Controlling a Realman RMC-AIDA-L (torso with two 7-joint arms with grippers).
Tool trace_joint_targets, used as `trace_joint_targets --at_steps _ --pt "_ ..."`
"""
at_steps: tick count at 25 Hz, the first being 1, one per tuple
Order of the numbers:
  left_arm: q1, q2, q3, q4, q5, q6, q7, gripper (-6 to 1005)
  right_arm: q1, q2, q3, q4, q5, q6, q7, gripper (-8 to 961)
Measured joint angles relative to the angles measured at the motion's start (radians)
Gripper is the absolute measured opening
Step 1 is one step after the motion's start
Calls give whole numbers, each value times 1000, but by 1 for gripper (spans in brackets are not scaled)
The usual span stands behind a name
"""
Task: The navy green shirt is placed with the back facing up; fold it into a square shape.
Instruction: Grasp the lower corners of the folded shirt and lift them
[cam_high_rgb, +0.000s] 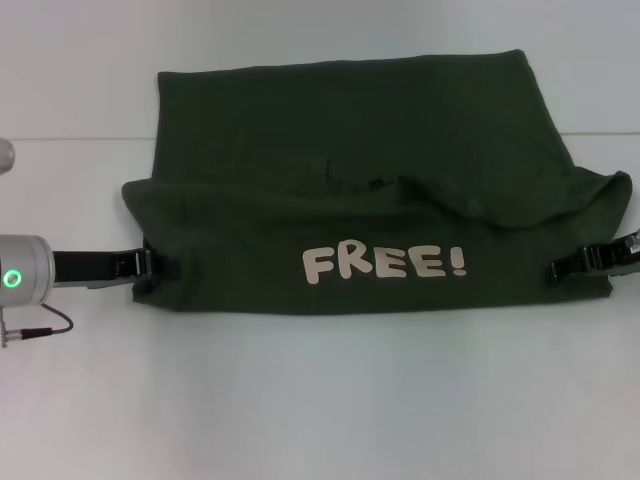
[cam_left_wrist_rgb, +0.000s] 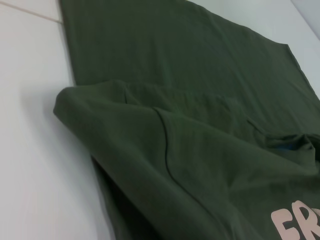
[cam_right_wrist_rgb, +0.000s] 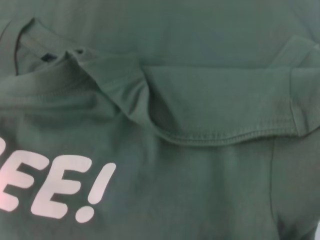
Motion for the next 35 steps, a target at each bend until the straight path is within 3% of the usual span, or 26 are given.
trace_joint_targets --at_steps 6,16,22,28,35 --pt "2 0 0 0 -10 4 1 21 -2 -1 2 -1 -1 4 0 723" --pt "-2 3 0 -1 -10 21 -6 22 -2 -8 -1 -1 -1 -1 0 239" --pt "-4 5 0 -4 -3 35 -12 22 0 -10 -2 -6 -2 -18 -8 46" --pt "-4 17 0 1 15 109 -37 22 -6 -12 -2 -63 -1 -107 -40 41" --pt "12 23 -4 55 91 235 -82 23 -48 -36 -2 -123 -2 -322 -106 42"
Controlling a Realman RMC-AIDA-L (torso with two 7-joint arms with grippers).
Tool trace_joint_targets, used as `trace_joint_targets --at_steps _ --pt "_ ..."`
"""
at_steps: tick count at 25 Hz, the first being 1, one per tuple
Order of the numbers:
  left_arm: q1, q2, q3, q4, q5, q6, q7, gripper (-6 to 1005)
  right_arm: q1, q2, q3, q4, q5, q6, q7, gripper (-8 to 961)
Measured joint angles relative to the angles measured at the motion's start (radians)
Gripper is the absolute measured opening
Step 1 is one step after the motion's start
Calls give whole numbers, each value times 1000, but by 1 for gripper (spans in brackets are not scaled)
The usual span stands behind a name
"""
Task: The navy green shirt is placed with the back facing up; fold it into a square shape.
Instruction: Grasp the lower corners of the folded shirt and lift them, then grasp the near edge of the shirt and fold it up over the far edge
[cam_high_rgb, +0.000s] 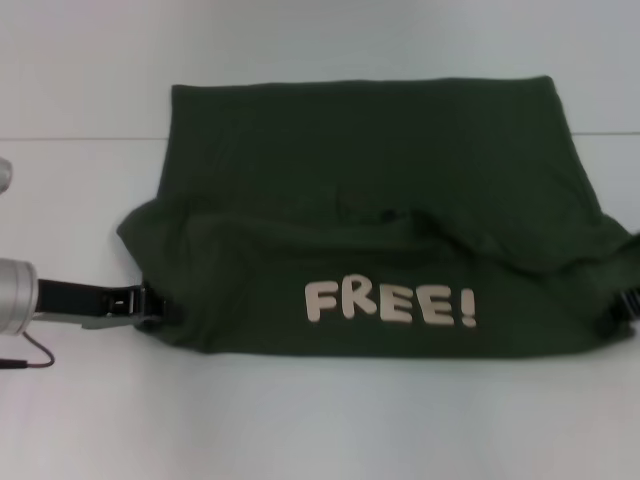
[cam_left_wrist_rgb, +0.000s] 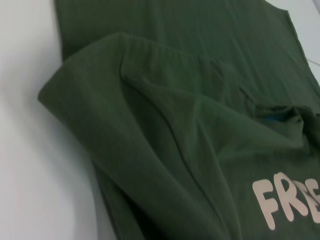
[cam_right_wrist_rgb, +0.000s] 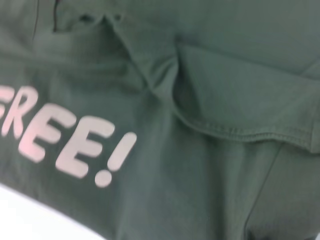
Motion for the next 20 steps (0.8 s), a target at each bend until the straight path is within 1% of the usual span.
trace_joint_targets --at_steps 7,11,14,16,18,20 --pt "15 15 -56 40 76 181 -4 23 -69 -22 1 -17 -1 -221 -132 41" --pt "14 27 -87 50 143 330 6 23 -105 -26 0 -21 -19 -310 -214 41" --pt "8 31 -89 51 192 436 15 22 -120 -19 0 -18 -55 -355 -281 42" --pt "5 31 -85 50 219 498 24 21 -123 -10 0 -15 -89 -375 -318 42" --pt "7 31 -81 45 242 574 36 24 -124 0 0 -16 -120 -387 -336 42" --pt "17 27 -83 43 250 625 41 26 -124 5 0 -19 -132 -390 -340 42"
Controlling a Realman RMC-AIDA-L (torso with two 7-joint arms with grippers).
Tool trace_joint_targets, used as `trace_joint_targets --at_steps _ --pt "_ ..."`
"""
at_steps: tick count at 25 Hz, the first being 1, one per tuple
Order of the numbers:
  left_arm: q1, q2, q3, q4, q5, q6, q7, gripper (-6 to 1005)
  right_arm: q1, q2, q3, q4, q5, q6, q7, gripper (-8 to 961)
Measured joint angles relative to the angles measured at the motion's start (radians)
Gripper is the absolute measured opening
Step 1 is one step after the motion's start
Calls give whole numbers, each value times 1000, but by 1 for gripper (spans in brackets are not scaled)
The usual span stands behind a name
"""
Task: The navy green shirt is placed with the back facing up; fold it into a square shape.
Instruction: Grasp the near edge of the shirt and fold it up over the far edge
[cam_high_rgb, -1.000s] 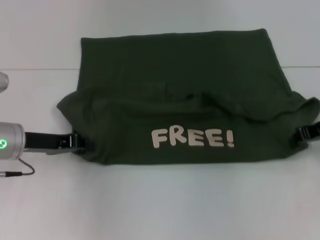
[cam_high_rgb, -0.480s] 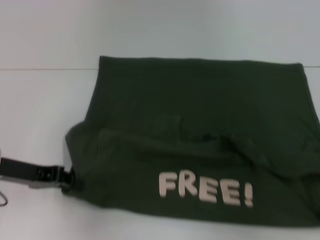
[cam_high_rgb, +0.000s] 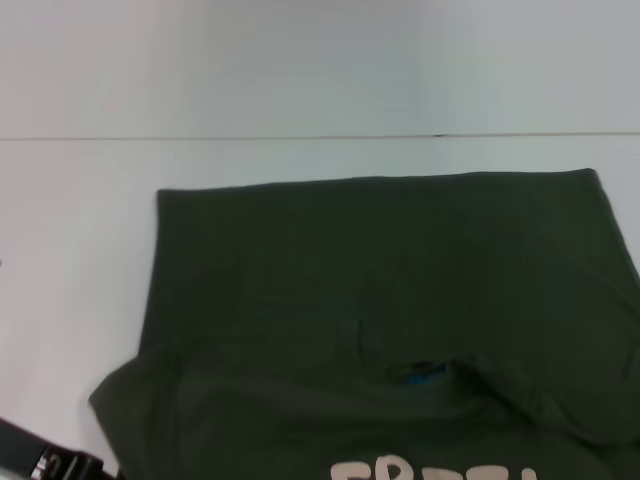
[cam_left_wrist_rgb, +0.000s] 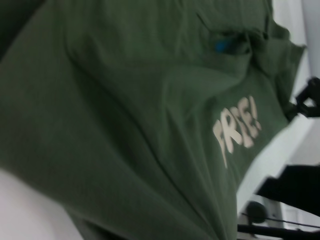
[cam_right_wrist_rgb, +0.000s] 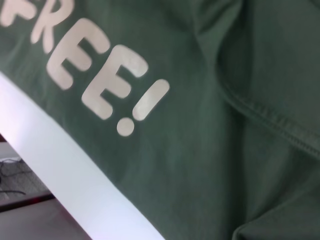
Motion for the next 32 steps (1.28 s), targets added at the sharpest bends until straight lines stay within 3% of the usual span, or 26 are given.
trace_joint_targets --at_steps 8,15,18,21,22,25,28,32 --pt "25 -6 -8 1 13 13 6 36 9 -2 24 2 1 4 9 41" --pt "-13 11 -96 -28 -62 8 -10 45 41 -5 207 -3 11 5 69 41" --pt "-39 30 -170 -42 -93 -1 -32 49 54 -31 326 10 43 0 78 41" --pt "-59 47 -227 -57 -127 -51 -57 52 55 -79 405 55 125 7 100 42" --pt "-64 50 -237 -65 -137 -74 -63 53 53 -105 427 85 170 20 113 42" --pt "-72 60 -268 -88 -183 -148 -78 57 44 -139 453 130 254 68 140 42" --pt "-72 64 -302 -99 -251 -231 -82 61 36 -152 476 164 331 154 162 42" --pt "-61 59 -315 -127 -344 -401 -70 66 37 -148 484 227 411 296 162 41"
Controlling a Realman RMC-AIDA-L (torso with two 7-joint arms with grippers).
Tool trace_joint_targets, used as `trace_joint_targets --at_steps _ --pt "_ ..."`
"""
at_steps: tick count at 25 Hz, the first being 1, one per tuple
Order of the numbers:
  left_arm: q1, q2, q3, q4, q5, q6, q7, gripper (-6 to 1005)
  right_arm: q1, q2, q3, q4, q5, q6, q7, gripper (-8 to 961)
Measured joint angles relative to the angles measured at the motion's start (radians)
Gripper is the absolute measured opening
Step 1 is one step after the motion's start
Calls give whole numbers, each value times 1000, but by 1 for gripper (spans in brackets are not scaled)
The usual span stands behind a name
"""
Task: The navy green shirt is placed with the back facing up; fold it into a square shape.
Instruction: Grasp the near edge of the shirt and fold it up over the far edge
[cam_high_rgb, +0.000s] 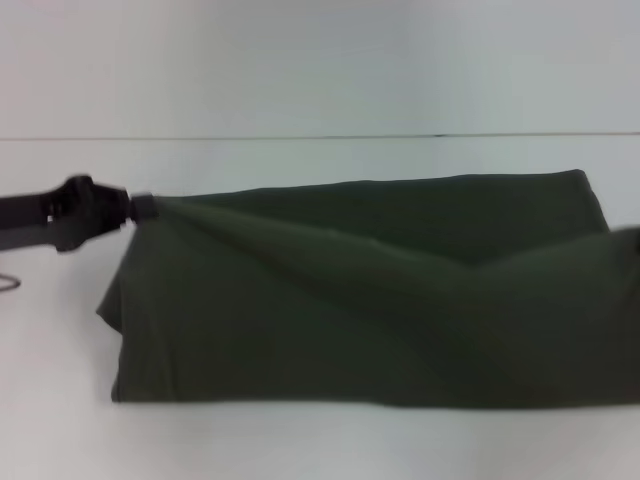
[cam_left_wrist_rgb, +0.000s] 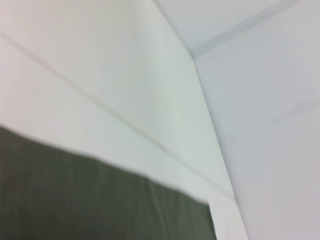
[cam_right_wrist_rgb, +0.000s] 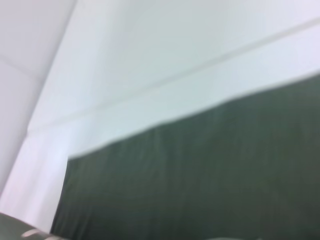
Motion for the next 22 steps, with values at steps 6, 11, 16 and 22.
trace_joint_targets --at_steps 6,11,16,22 --pt "3 -22 4 -84 -104 -207 101 73 8 55 -6 58 117 194 -36 41" --pt "-7 -50 6 -121 -140 -337 177 80 15 108 -8 63 168 338 -62 42" --pt "-9 -73 6 -124 -170 -423 222 86 25 152 -9 73 224 468 -113 42" --pt "-20 -90 6 -131 -195 -493 261 93 57 181 -9 111 258 586 -169 41"
